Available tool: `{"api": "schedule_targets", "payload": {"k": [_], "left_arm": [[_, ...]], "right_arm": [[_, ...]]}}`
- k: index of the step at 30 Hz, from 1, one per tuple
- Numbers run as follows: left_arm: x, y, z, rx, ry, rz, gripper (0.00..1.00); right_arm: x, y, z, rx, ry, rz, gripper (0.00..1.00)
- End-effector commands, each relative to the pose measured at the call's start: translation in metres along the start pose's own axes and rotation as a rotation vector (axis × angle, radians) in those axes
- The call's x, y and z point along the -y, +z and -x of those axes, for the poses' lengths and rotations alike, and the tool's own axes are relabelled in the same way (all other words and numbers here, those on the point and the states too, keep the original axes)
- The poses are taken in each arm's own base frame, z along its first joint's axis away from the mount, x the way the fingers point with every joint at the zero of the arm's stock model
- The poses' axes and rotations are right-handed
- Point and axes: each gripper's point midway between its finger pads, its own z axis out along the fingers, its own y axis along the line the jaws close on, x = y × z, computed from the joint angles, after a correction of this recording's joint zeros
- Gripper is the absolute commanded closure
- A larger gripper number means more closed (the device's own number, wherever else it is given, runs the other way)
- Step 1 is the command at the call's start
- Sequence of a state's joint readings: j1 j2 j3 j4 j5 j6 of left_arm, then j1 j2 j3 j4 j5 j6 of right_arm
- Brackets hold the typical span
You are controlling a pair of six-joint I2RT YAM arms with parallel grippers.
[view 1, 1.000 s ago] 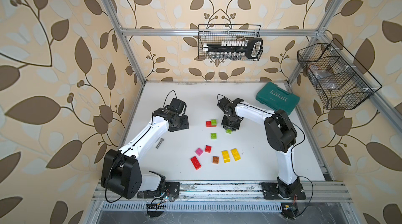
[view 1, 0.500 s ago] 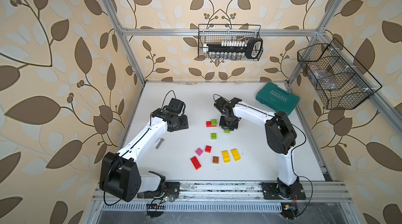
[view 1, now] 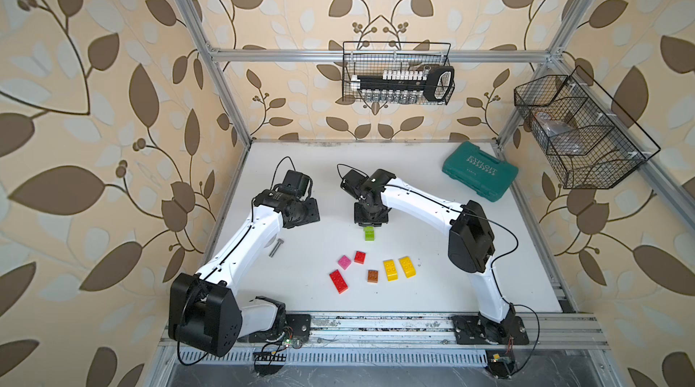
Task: Assemble the letter s with lego
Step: Assemble the lego brick with the lego brick.
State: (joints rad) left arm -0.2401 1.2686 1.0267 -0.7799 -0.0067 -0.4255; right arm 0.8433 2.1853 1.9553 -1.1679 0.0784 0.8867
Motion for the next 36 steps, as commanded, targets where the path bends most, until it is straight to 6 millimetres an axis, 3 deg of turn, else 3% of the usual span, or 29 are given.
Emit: {"api": "schedule_targets", "payload": {"k": [1, 11, 36], "left_arm": [[-0.001, -0.004, 0.004, 0.025, 0.004, -0.014, 0.40], [-0.003, -0.005, 0.005, 0.025, -0.001, -0.015, 0.40], [-0.005, -0.004, 0.005, 0.022, -0.006, -0.012, 0.40]], "right_arm": [[0.001, 0.013, -0.003, -0.039, -0.016, -0.039, 1.00], [-0.006, 0.031, -0.002, -0.066, -0.014, -0.040, 1.00], [0.003, 0.047, -0.014, -0.097, -0.013, -0.055, 1.00]]}}
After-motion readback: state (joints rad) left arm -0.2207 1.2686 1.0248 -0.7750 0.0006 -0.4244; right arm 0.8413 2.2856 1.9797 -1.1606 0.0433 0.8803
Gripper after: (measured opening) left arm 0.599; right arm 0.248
